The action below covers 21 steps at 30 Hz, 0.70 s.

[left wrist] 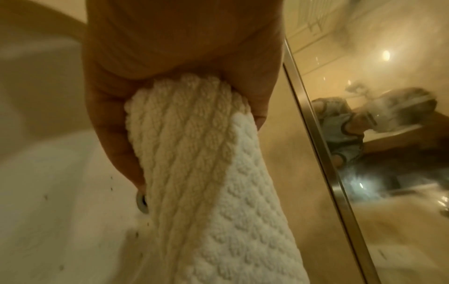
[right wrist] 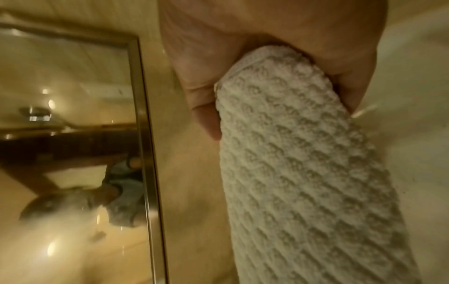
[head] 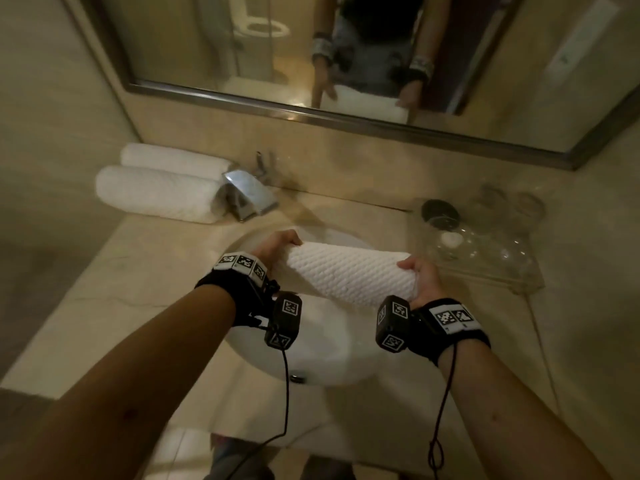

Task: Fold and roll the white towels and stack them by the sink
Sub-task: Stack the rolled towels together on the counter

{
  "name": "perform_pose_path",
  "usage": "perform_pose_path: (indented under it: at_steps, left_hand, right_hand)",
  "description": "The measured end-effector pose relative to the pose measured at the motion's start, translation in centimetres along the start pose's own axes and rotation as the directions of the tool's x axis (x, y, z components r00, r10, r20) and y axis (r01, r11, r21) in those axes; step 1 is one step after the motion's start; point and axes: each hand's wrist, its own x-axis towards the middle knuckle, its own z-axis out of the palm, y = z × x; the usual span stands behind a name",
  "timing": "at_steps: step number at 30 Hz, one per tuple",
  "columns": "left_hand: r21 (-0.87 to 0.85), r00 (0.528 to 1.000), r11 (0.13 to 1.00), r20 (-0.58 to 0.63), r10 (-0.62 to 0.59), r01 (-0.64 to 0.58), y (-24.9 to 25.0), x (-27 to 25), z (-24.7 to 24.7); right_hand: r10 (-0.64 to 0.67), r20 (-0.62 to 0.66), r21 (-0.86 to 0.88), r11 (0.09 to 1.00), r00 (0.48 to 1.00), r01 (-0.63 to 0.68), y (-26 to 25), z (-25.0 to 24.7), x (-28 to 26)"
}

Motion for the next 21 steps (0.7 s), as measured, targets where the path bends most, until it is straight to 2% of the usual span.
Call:
perform_pose_path:
  at_steps: [10,16,18,21]
  left_hand:
    - [-0.139,0.996,0.990,-0.082,-0.018,0.006,-0.5,-1.6,-19.9]
    - [-0.228,0.974,0.974,-0.217,-0.067,0.016,0.3,0.1,-29.4]
    - [-0.282,0.956,0.959,-0.287,-0.056,-0.029,0.4,2.3,-32.1]
    - [-0.348,0.901,0.934,-0.426,-0.078,-0.084,0.3,5.5,-34.8]
  right_hand:
    - [0.079,0.157,-0.148,0.987,0.984,-0.055,5.8,18.5,0.2]
    - [0.105,0.238,-0.150,0.986,0.966,-0.070,8.3,28.3,1.7]
    - [0.095,0.264,-0.149,0.987,0.960,-0.056,8.4,30.9,2.3]
    - [0.064,0.282,-0.155,0.988,0.957,-0.021,8.8,33.8,3.9]
